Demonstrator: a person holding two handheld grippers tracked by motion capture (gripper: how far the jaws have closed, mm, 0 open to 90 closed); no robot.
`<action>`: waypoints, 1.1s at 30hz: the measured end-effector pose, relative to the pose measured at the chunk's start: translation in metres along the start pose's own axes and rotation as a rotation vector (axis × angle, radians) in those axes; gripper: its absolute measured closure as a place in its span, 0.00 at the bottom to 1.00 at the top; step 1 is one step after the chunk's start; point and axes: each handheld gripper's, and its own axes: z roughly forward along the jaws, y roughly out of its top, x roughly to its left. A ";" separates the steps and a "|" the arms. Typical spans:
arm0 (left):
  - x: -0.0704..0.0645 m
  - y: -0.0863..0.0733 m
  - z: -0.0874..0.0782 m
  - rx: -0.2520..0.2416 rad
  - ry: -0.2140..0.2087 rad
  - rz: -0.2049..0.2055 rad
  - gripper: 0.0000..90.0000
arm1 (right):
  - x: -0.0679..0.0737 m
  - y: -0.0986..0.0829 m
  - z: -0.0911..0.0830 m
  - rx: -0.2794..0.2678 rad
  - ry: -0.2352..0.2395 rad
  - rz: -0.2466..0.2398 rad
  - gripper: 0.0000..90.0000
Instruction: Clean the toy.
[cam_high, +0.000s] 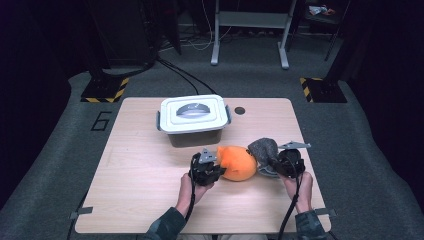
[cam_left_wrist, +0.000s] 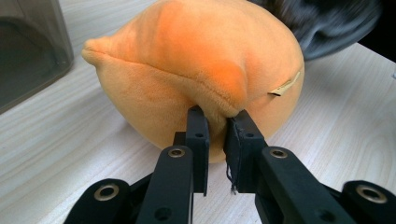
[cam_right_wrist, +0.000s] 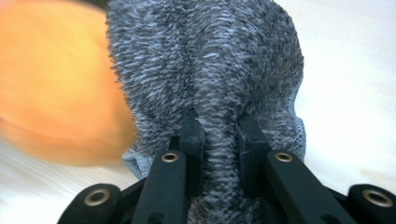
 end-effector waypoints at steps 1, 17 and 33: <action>0.000 0.000 0.000 -0.001 -0.001 -0.003 0.89 | 0.002 0.004 -0.007 -0.028 0.003 -0.026 0.85; -0.001 -0.002 -0.001 0.000 0.021 0.009 0.78 | 0.043 0.020 0.003 -0.015 0.065 -0.117 0.85; -0.014 -0.011 0.002 0.015 0.107 0.060 0.46 | 0.042 0.021 0.006 -0.008 0.055 -0.112 0.85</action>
